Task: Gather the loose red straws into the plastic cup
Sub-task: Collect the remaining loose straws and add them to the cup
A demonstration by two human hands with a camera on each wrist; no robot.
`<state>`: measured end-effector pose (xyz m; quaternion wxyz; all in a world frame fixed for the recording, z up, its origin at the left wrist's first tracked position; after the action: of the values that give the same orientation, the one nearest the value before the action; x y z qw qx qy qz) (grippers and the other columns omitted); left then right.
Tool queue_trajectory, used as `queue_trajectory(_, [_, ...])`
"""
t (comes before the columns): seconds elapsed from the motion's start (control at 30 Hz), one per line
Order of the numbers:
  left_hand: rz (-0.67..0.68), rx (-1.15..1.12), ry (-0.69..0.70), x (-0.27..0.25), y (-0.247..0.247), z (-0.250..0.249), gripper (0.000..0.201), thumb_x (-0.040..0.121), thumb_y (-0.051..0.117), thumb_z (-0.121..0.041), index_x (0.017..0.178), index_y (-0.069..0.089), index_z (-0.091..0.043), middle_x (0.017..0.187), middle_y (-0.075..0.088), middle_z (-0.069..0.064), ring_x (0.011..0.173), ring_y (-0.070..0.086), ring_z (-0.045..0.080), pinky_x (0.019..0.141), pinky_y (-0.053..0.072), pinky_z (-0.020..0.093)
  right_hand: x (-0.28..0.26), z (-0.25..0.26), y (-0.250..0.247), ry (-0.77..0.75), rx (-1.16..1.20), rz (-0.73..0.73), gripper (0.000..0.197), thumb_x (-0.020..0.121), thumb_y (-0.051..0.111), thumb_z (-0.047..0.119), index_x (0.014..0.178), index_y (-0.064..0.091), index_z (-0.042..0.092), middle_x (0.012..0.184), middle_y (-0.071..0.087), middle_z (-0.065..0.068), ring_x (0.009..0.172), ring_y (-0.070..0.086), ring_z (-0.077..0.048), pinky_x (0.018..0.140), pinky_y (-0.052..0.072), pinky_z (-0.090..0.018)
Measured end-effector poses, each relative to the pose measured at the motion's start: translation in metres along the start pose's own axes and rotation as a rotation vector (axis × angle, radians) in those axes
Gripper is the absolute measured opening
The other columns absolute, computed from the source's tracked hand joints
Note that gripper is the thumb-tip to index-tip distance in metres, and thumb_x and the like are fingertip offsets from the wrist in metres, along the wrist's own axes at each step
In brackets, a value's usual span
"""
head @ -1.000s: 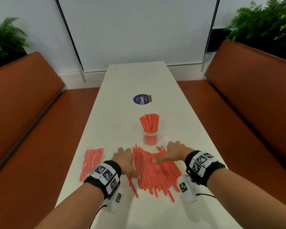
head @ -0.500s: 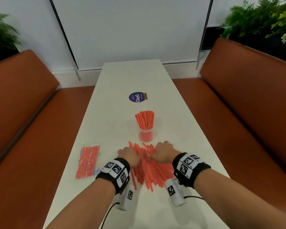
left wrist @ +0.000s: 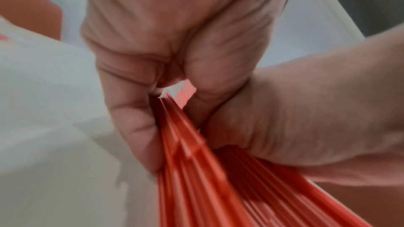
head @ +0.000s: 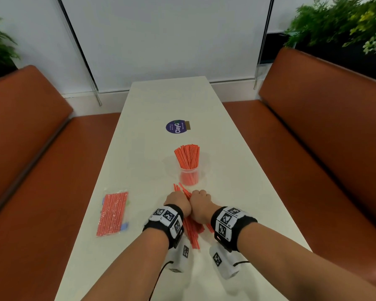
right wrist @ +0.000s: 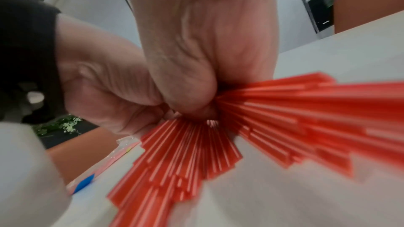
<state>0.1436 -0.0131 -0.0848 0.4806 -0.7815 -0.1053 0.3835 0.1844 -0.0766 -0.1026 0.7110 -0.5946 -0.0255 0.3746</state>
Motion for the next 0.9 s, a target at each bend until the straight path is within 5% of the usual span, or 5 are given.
queue_trajectory(0.23, [0.07, -0.649, 0.038, 0.003, 0.006, 0.008, 0.036, 0.092, 0.043, -0.002, 0.124, 0.054, 0.011, 0.12, 0.061, 0.029, 0.105, 0.063, 0.036, 0.098, 0.05, 0.044, 0.0, 0.008, -0.007, -0.052, 0.16, 0.018, 0.039, 0.089, 0.052, 0.012, 0.124, 0.039, 0.0, 0.127, 0.044, -0.021, 0.113, 0.052, -0.038, 0.091, 0.047, -0.04])
queue_trajectory(0.43, [0.108, -1.227, -0.064, -0.002, 0.009, 0.013, 0.032, 0.088, 0.034, 0.011, 0.104, 0.062, 0.009, 0.105, 0.064, 0.029, 0.1, 0.061, 0.04, 0.091, 0.052, 0.05, -0.005, 0.032, -0.032, -0.261, 0.157, -0.048, 0.02, 0.091, 0.042, 0.002, 0.104, 0.056, -0.005, 0.11, 0.058, -0.026, 0.096, 0.058, -0.038, 0.078, 0.049, -0.038])
queue_trajectory(0.57, [0.159, -1.375, -0.119, -0.005, 0.007, 0.014, 0.033, 0.092, 0.033, 0.004, 0.11, 0.061, 0.007, 0.109, 0.062, 0.026, 0.104, 0.06, 0.039, 0.097, 0.049, 0.051, -0.004, 0.037, -0.039, -0.319, 0.271, -0.071, 0.019, 0.088, 0.047, -0.002, 0.106, 0.049, -0.006, 0.093, 0.061, -0.021, 0.079, 0.057, -0.026, 0.069, 0.049, -0.037])
queue_trajectory(0.77, [0.156, -1.434, -0.077, -0.006, -0.003, 0.018, 0.023, 0.09, 0.033, 0.012, 0.09, 0.055, 0.004, 0.071, 0.052, 0.016, 0.06, 0.053, 0.027, 0.057, 0.049, 0.038, -0.006, 0.038, -0.071, -0.319, 0.314, -0.105, 0.019, 0.092, 0.046, 0.0, 0.11, 0.039, 0.001, 0.073, 0.045, 0.0, 0.059, 0.045, -0.011, 0.05, 0.038, -0.023])
queue_trajectory(0.9, [0.139, -1.545, -0.079, -0.002, -0.008, 0.028, 0.014, 0.093, 0.036, 0.008, 0.092, 0.048, 0.001, 0.069, 0.044, 0.01, 0.061, 0.049, 0.024, 0.066, 0.049, 0.044, -0.01, 0.039, -0.141, -0.361, 0.419, -0.303, 0.009, 0.096, 0.039, 0.004, 0.104, 0.035, 0.006, 0.074, 0.045, 0.002, 0.059, 0.044, -0.009, 0.049, 0.034, -0.022])
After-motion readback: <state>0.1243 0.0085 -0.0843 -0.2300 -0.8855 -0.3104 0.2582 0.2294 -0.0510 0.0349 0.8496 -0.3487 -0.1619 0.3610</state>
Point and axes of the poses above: each hand's wrist, its own x-axis towards the middle knuckle, its own y-axis out of the palm, z = x × y, the point moved 9 cm from there along x, towards the middle knuckle
